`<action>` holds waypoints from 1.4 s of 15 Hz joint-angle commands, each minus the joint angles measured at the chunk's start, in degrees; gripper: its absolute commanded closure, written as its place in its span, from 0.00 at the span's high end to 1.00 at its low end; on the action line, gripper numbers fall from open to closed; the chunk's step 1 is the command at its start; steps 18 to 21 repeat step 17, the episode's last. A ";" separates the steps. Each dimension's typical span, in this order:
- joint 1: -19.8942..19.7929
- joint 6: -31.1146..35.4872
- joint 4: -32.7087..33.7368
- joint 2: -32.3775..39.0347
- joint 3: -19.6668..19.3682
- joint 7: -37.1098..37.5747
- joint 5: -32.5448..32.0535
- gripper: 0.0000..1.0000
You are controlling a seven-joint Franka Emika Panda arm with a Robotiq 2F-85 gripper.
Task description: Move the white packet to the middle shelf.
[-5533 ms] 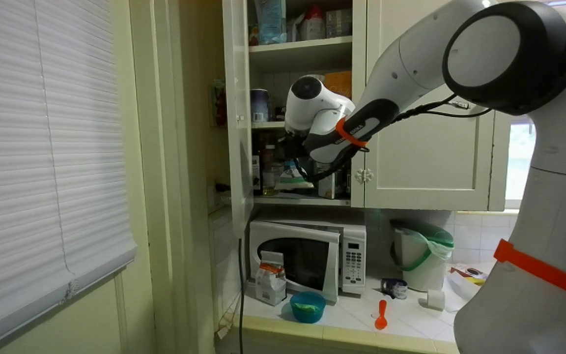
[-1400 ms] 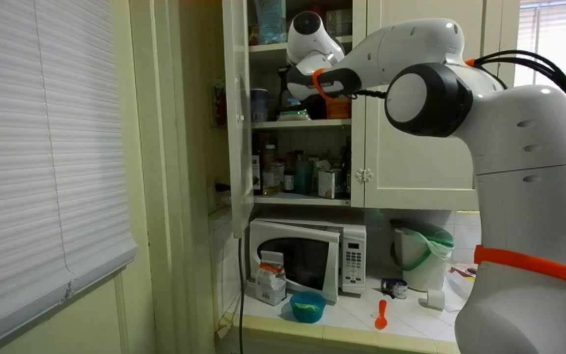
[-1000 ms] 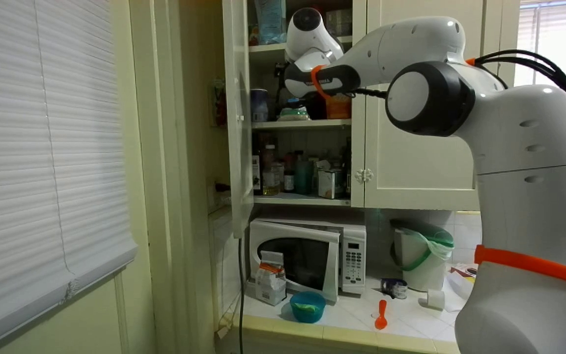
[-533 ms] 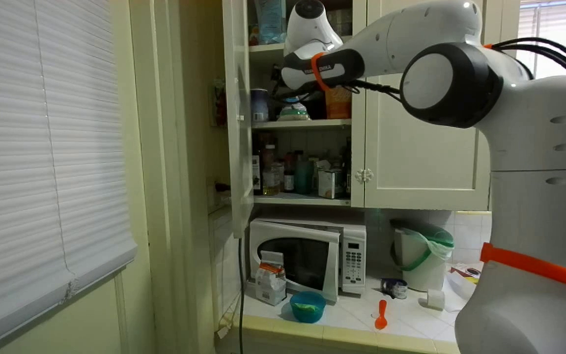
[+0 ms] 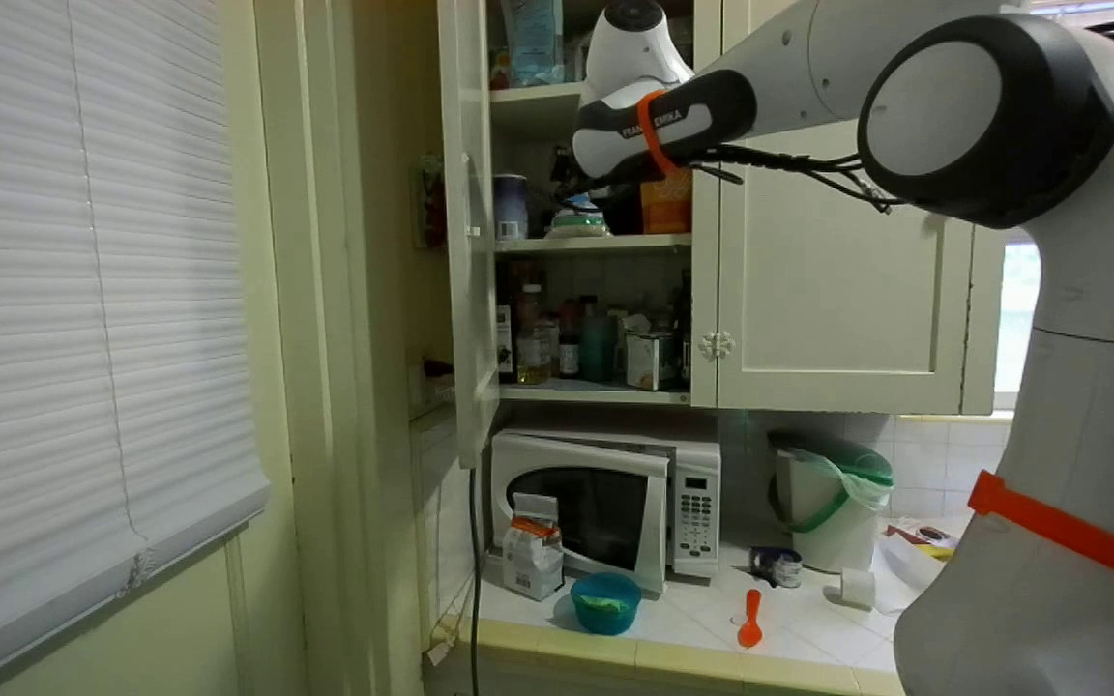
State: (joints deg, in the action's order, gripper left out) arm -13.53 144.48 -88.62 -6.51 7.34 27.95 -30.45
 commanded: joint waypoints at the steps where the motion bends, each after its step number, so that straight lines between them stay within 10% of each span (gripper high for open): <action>1: 0.31 0.16 -8.35 -5.28 -1.12 -2.83 2.83 1.00; 21: 2.64 -0.07 -18.75 -10.25 -2.76 -1.25 1.11 1.00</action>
